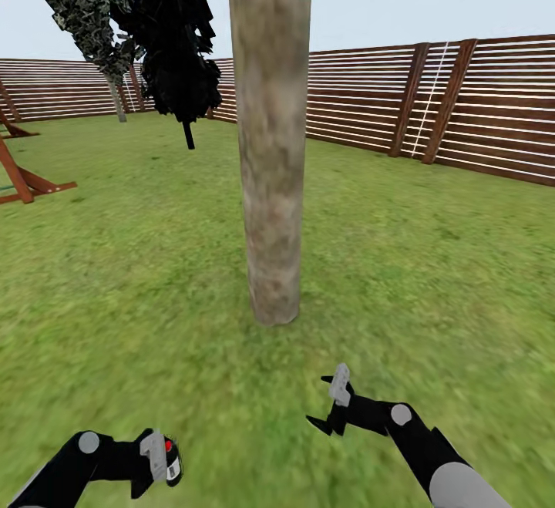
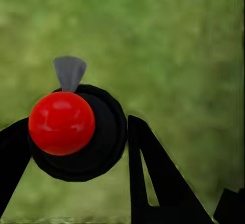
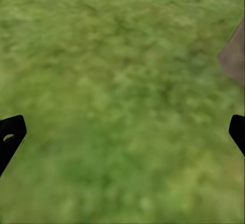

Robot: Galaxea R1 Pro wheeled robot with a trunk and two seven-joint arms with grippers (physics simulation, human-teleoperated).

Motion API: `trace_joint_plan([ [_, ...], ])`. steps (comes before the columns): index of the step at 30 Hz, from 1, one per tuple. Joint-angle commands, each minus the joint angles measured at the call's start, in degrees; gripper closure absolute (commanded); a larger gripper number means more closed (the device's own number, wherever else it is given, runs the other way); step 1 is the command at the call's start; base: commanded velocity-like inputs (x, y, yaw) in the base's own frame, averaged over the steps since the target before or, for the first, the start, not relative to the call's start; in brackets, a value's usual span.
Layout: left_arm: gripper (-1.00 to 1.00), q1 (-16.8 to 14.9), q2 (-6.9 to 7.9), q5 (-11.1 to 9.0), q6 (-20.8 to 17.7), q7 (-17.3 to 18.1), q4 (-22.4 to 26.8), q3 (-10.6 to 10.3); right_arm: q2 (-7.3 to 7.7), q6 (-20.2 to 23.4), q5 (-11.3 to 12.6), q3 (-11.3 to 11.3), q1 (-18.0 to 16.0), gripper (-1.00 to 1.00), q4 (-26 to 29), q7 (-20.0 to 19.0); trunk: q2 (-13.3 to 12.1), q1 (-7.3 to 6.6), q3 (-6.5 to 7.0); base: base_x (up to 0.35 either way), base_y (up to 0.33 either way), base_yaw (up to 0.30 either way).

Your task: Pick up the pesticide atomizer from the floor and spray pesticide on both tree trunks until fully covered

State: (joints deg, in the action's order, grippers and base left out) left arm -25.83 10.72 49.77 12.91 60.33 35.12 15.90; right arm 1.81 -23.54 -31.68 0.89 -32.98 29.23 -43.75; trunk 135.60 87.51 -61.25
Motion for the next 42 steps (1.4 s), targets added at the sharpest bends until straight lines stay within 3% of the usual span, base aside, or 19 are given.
trace_joint_plan([
  [1, 1.00, -0.2, -0.27, 1.6, 0.4, 0.5, 0.1, 0.4, -0.15, -0.2, -0.4, 0.1, 0.0, -1.00, 0.1, -0.2, 0.0, -0.01, -0.05, 0.000, 0.000, 0.000],
  [5, 1.00, -0.4, -1.59, 3.8, 0.3, 1.0, 0.0, 0.2, -0.54, -0.2, -0.4, -0.2, -0.1, -1.00, -0.1, -0.7, 0.0, -0.01, -0.05, 0.000, 0.000, 0.000],
  [6, 1.00, -0.4, -2.14, 4.9, 0.2, 1.0, 0.0, 0.2, -1.12, -0.2, -0.4, -1.0, -0.1, 1.00, -0.2, -1.8, 0.0, -0.01, -0.05, 0.000, 0.000, 0.000],
  [10, 1.00, -0.4, -5.32, 12.3, -1.1, 1.0, 0.0, 0.3, -3.36, -0.2, -0.4, -4.4, -0.1, 1.00, -0.2, -3.8, 0.0, -0.01, -0.05, 0.000, 0.000, 0.000],
  [12, 1.00, -0.4, -6.90, 13.9, -2.1, 1.0, 0.1, 0.3, -4.84, -0.2, -0.4, -4.8, -0.1, 1.00, -0.1, -4.1, 0.0, -0.01, -0.05, 0.000, 0.000, 0.000],
  [16, 1.00, -0.4, -10.03, 14.6, -2.4, 1.0, 0.3, -0.2, -6.79, -0.2, -0.5, -5.0, -0.1, 1.00, 0.0, -5.9, 0.0, -0.01, -0.05, 0.000, 0.000, 0.000],
  [20, 1.00, -1.7, -11.47, 14.8, -3.1, 1.0, 0.5, -4.0, -8.01, -0.2, -0.5, -5.2, -0.1, 1.00, 0.0, -7.0, 0.0, -0.01, -0.05, 0.000, 0.000, 0.000],
  [21, 1.00, -2.4, -11.66, 14.8, -3.5, 1.0, 0.5, -4.4, -8.16, -0.2, -0.6, -5.8, -0.1, 1.00, -0.1, -7.1, 0.0, -0.01, -0.05, 0.000, 0.000, 0.000],
  [23, 1.00, -3.8, -12.71, 14.9, -4.1, 1.0, 0.5, -4.9, -8.33, -0.2, -0.5, -10.1, -0.1, 1.00, -0.1, -7.1, 0.0, -0.01, -0.05, 0.000, 0.000, 0.000],
  [25, 1.00, -4.4, -13.48, 14.9, -4.3, 1.0, 0.5, -5.8, -8.38, -0.1, -0.5, -12.4, -0.1, 1.00, -0.2, -7.0, 0.0, -0.01, -0.05, 0.000, 0.000, 0.000],
  [28, 1.00, -4.6, -13.88, 14.9, -4.5, 1.0, 0.5, -7.0, -8.36, 0.5, -0.6, -13.1, 0.0, 1.00, -0.2, -6.9, 0.0, -0.01, -0.05, 0.000, 0.000, 0.000],
  [32, 1.00, -5.6, -14.25, 14.9, -4.5, 1.0, 0.5, -7.3, -8.31, 7.3, -0.5, -13.1, -0.1, 1.00, 0.0, -6.9, 0.0, -0.01, -0.05, 0.000, 0.000, 0.000],
  [39, 1.00, -5.7, -15.05, 15.0, -4.4, 1.0, 0.5, -7.8, -8.31, 8.5, -0.5, -13.1, -0.1, 1.00, 0.1, -6.9, 0.0, -0.01, -0.05, 0.000, 0.000, 0.000],
  [42, 1.00, -5.7, -15.54, 15.3, -4.9, 0.9, 0.4, -11.1, -8.31, 8.5, -0.5, -13.2, -0.1, 1.00, 0.2, -6.9, 0.0, -0.01, -0.05, 0.000, 0.000, 0.000],
])
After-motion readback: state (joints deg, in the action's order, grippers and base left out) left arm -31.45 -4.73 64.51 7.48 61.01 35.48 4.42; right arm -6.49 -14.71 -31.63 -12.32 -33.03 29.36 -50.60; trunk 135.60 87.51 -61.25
